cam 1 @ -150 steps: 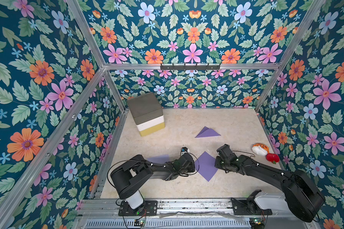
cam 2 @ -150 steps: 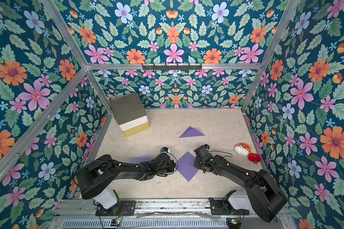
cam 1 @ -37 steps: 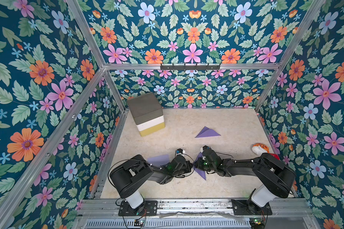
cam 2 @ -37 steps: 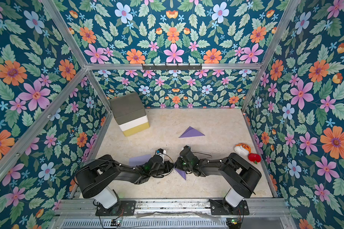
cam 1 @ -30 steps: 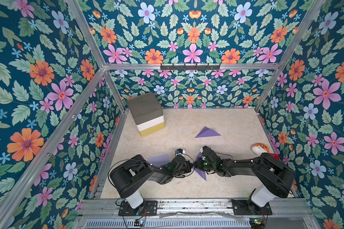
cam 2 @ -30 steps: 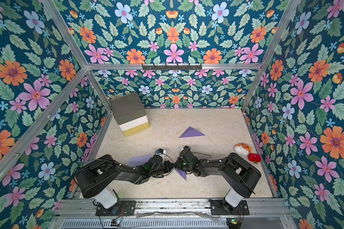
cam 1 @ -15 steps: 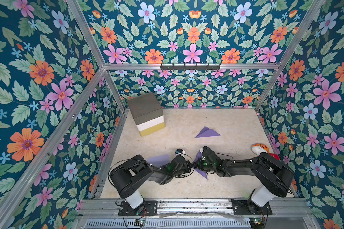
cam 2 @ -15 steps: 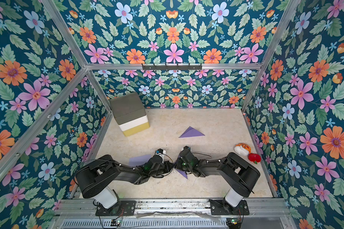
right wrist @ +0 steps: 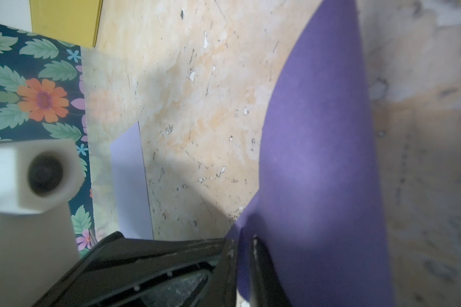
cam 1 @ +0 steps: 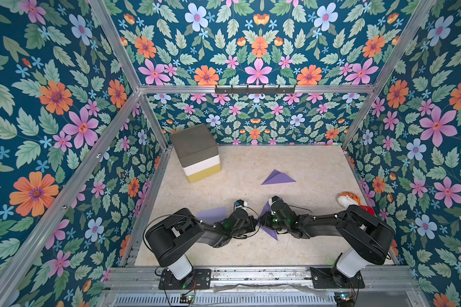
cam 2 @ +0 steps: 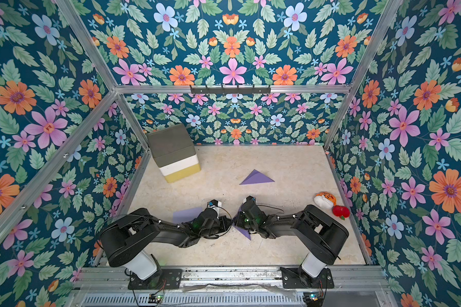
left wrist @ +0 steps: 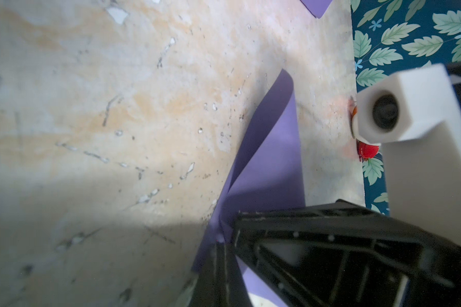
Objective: Fold the square paper diagonally
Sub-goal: Fold the paper at the center of the board.
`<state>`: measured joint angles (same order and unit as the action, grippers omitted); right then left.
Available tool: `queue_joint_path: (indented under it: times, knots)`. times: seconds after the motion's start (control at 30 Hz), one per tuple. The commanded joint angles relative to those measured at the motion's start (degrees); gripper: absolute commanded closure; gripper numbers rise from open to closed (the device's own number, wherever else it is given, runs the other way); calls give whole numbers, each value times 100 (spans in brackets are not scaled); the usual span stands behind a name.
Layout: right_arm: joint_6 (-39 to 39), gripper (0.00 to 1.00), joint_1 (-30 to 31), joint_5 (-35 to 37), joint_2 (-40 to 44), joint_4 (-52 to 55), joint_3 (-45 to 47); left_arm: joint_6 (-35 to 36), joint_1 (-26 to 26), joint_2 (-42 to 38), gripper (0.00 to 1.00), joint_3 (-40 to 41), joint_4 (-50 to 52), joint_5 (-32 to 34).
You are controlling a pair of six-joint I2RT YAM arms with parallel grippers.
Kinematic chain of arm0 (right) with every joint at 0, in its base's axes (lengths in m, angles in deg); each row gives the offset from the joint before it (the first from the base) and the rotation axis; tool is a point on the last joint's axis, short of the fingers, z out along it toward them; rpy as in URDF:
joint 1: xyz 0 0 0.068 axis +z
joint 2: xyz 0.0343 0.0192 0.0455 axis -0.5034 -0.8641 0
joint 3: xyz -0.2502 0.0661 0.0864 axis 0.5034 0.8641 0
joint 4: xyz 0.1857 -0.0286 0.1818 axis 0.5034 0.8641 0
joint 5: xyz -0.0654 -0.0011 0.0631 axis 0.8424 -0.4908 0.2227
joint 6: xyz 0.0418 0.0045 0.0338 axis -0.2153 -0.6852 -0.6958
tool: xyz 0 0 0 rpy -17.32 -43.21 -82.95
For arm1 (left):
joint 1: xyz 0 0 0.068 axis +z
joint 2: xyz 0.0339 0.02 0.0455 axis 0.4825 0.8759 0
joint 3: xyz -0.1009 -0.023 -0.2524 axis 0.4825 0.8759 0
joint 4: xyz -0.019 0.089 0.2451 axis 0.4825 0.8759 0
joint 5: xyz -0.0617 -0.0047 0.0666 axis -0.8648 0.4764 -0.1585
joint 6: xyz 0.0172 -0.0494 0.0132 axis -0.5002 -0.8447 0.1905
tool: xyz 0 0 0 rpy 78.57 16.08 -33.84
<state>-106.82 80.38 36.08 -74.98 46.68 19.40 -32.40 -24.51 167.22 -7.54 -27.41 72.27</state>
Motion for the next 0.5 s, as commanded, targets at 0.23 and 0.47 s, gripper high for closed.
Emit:
queue_joint_path:
  times: [0.23, 0.47]
  knots:
    - [-53, 78, 40, -137, -247, 195, 120, 19, 12, 25, 100, 38, 1180, 182]
    - [-72, 69, 69, -200, -334, 90, 137, -84, 36, -97, 100, 109, 1087, 268]
